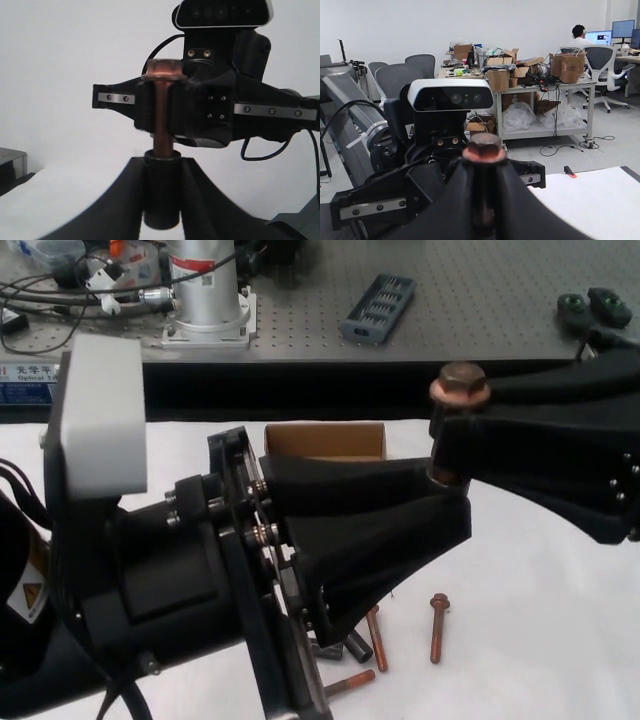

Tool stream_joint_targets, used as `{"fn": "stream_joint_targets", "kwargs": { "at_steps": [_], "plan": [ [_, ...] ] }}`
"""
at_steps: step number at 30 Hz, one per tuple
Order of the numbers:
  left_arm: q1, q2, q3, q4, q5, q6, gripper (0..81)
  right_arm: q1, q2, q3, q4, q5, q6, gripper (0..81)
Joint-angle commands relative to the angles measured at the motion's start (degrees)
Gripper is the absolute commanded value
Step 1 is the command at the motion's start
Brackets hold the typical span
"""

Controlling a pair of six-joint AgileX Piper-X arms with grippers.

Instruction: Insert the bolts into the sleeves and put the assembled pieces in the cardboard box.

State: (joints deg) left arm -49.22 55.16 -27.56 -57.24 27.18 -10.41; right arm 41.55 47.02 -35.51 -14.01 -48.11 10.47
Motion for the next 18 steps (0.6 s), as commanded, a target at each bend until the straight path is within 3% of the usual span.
{"fn": "stream_joint_targets", "kwargs": {
  "at_steps": [1,3,6,7,13,18],
  "plan": [
    [-0.18,-0.79,-0.99,-3.28,0.03,-0.38,0.6,-0.05,-0.36,-0.01,1.31,-1.58,-0.27,0.8],
    [-0.18,-0.79,-0.99,-3.28,0.03,-0.38,0.6,-0.05,-0.36,-0.06,2.20,-1.09,-0.27,13.5],
    [-0.18,-0.79,-0.99,-3.28,0.03,-0.38,0.6,-0.05,-0.36,-0.06,4.61,3.88,0.28,41.4],
    [-0.18,-0.79,-0.99,-3.28,0.03,-0.38,0.6,-0.05,-0.36,-0.06,5.44,5.97,0.45,45.4],
    [-0.18,-0.79,-0.99,-3.27,-0.77,-3.05,0.6,-0.05,-0.68,-0.06,5.98,7.73,0.43,40.0],
    [-0.18,-0.79,-0.99,-0.79,-12.59,-5.89,0.6,-1.90,-3.28,-0.06,5.98,14.55,0.15,31.6]
  ]
}}
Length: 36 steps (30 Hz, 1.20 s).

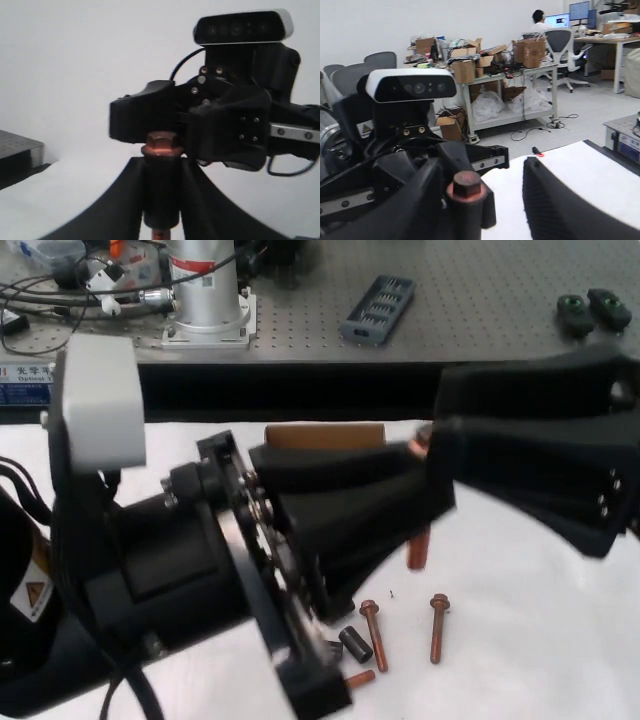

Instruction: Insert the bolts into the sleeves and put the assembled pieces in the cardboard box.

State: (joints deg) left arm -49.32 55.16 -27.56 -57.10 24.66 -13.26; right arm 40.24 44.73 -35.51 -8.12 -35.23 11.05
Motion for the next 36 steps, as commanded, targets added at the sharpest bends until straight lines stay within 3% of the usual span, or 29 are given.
{"fn": "stream_joint_targets", "kwargs": {
  "at_steps": [1,7,15,20,22,29,36],
  "plan": [
    [0.12,-0.79,-1.20,0.36,-10.71,-3.04,0.6,-1.16,-1.69,-0.06,0.09,3.23,-0.43,29.4],
    [2.26,-0.55,-6.22,23.03,-10.46,-3.04,0.6,-6.09,-7.32,-0.06,2.59,8.67,-3.38,2.8],
    [8.76,3.15,-19.24,45.21,-11.87,0.67,0.6,-8.80,-15.66,-0.06,25.49,9.71,-10.52,3.6],
    [12.28,10.81,-28.23,52.77,-8.30,0.81,0.6,-8.80,-19.46,-0.06,37.56,10.42,-11.05,3.6],
    [12.89,14.36,-31.78,54.33,-8.30,0.81,0.6,-8.80,-20.83,-0.06,40.28,12.97,-12.44,3.6],
    [13.12,28.73,-45.17,59.82,-8.58,0.81,0.6,-8.80,-27.29,-0.06,48.84,32.18,-18.06,3.6],
    [15.36,41.55,-55.98,62.36,-10.92,0.27,0.6,-8.80,-34.13,-0.06,56.05,34.27,-18.46,3.6]
  ]
}}
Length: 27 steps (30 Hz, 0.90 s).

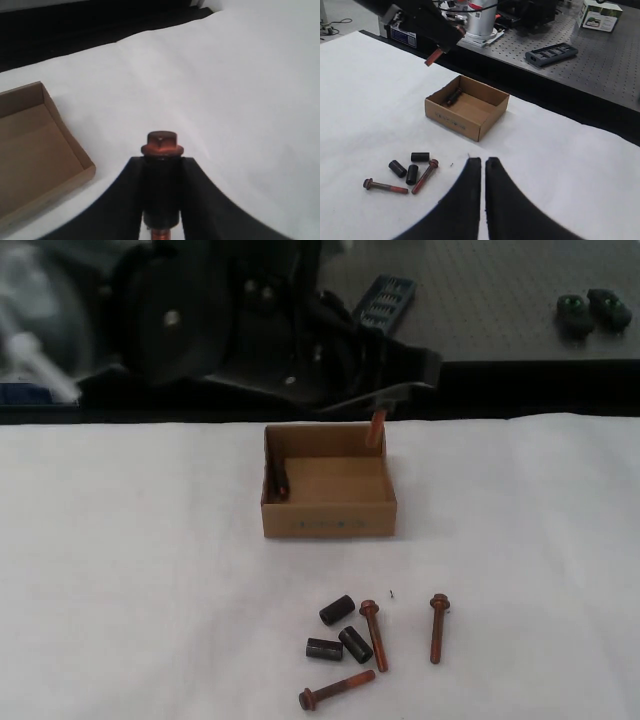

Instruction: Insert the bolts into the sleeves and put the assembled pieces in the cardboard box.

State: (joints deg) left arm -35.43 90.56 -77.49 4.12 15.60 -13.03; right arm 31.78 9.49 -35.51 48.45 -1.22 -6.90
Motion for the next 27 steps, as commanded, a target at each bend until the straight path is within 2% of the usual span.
{"fn": "stream_joint_targets", "kwargs": {
  "at_steps": [1,5,13,21,27],
  "plan": [
    [1.81,7.75,-7.56,2.05,-3.19,-0.10,0.6,-0.34,0.10,-0.06,0.20,0.26,-0.51,3.6],
    [3.61,13.13,-12.99,6.02,-6.35,-0.09,0.6,-0.34,-3.15,-0.06,2.01,0.26,-0.51,3.6],
    [6.73,22.60,-22.24,8.37,-6.36,-0.25,0.6,-0.34,-5.21,-0.06,4.29,0.36,0.10,3.6],
    [8.06,31.15,-29.09,9.08,-6.53,-4.72,0.6,-0.34,-5.21,0.03,4.97,0.64,2.20,3.6],
    [8.38,34.75,-29.85,9.52,-12.65,-5.06,0.6,-0.34,-5.21,0.03,4.97,0.64,2.20,3.6]
  ]
}}
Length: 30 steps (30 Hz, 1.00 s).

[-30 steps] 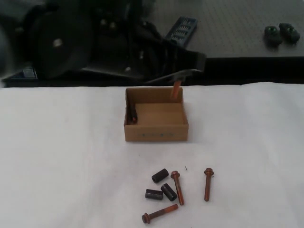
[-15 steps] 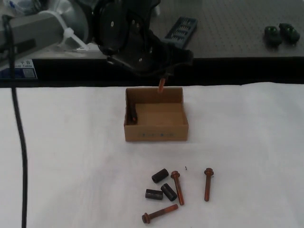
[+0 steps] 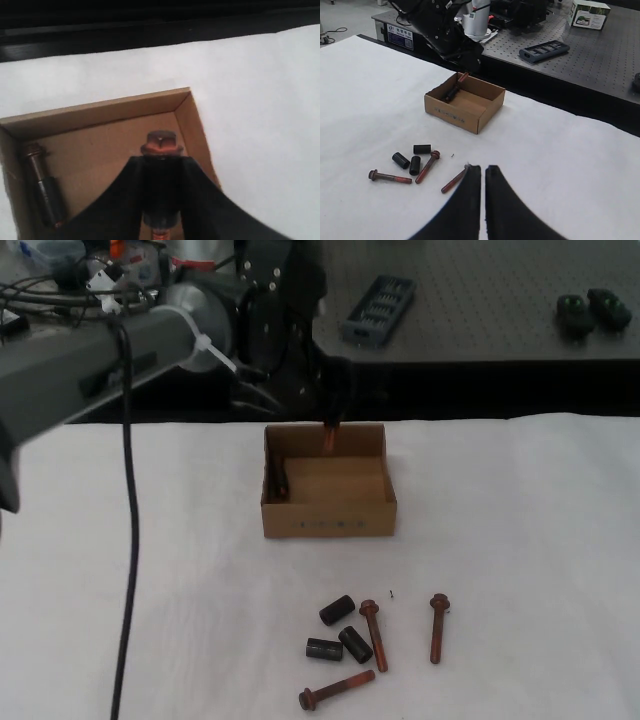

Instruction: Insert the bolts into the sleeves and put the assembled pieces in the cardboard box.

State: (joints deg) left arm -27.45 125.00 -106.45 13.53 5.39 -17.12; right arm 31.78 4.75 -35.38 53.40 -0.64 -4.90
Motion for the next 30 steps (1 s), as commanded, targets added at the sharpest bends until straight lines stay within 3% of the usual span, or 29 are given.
{"fn": "stream_joint_targets", "kwargs": {
  "at_steps": [1,5,23,25,30],
  "plan": [
    [0.58,0.70,-0.89,0.11,-2.55,-1.74,0.6,-0.34,-0.46,-0.10,0.22,0.06,0.20,3.6],
    [1.31,2.70,-0.89,0.11,-2.55,-7.12,0.6,-0.34,-0.46,0.03,0.35,0.06,1.78,3.6],
    [2.09,8.06,-0.89,-0.70,-2.04,-7.03,0.5,-0.34,-0.46,0.36,0.65,0.06,2.74,3.6],
    [2.09,8.06,-0.89,-0.70,-1.93,-6.91,5.8,-0.34,-0.46,0.36,0.65,0.06,2.74,3.6],
    [2.09,8.06,-0.89,-0.70,-0.91,-7.09,28.8,-0.34,-0.46,0.36,0.65,0.06,2.74,3.6]
  ]
}}
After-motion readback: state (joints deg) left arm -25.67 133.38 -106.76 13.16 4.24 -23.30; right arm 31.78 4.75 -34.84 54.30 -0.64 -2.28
